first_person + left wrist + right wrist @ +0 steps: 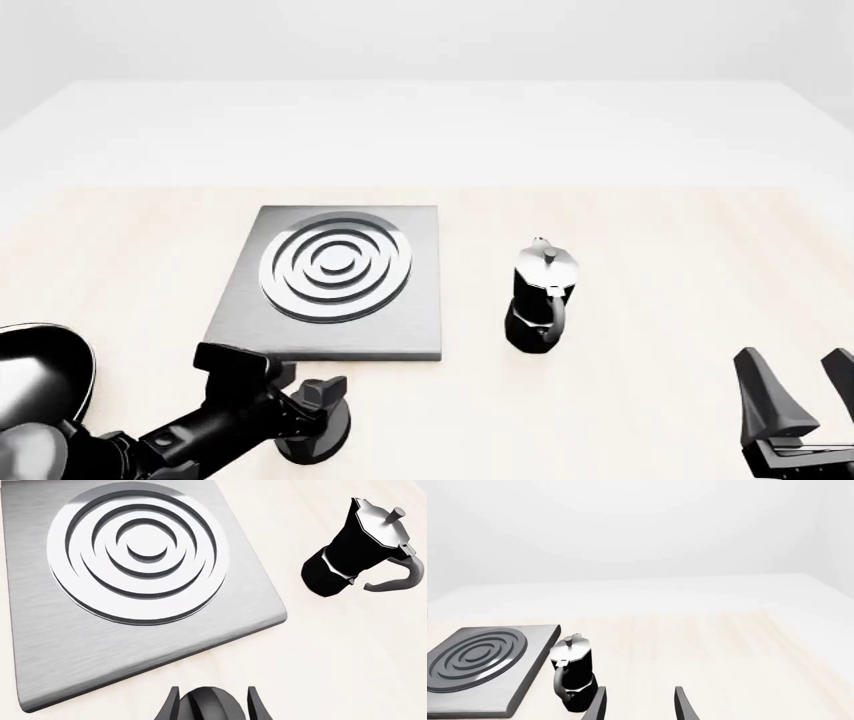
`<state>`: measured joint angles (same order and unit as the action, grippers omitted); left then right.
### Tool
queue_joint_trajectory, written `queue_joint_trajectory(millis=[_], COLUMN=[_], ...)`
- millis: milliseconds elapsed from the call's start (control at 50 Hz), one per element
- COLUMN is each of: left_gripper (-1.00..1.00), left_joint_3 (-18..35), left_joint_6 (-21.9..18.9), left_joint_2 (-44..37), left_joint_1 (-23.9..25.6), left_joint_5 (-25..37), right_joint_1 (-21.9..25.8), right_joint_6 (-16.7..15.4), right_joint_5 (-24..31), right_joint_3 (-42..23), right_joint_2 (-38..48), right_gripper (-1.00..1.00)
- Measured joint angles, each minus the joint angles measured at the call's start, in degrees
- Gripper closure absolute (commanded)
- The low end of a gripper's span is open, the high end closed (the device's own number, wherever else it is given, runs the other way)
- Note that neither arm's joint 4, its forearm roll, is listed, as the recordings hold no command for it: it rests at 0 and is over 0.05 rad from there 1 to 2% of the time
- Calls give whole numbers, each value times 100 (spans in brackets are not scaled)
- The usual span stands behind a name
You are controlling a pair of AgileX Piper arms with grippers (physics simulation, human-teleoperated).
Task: Turn on the stove.
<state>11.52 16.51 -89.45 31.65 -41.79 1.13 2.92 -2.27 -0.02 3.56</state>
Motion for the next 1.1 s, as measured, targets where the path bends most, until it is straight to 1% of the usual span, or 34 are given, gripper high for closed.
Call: queue_joint_trajectory(millis=[280,580,660,900,1100], left_gripper=[-100,-100,-100,-100,-100], left_joint_3=[86,140,102,69,67], left_joint_6=[194,327,324,621,719], left_joint_2=[-508,-690,-702,-791,-759], left_joint_1=[72,17,-118,-419,-612], left_joint_5=[-206,-417,-431,-604,-637], right_joint_1=[8,17,20,40,53], right_joint_6=[39,65,69,64,51], right_joint_5=[-48,-93,-112,-189,-255], right_joint_3=[0,1,1,1,1], right_joint_2=[66,131,157,270,363], right_gripper=[-100,-100,-100,-100,-100])
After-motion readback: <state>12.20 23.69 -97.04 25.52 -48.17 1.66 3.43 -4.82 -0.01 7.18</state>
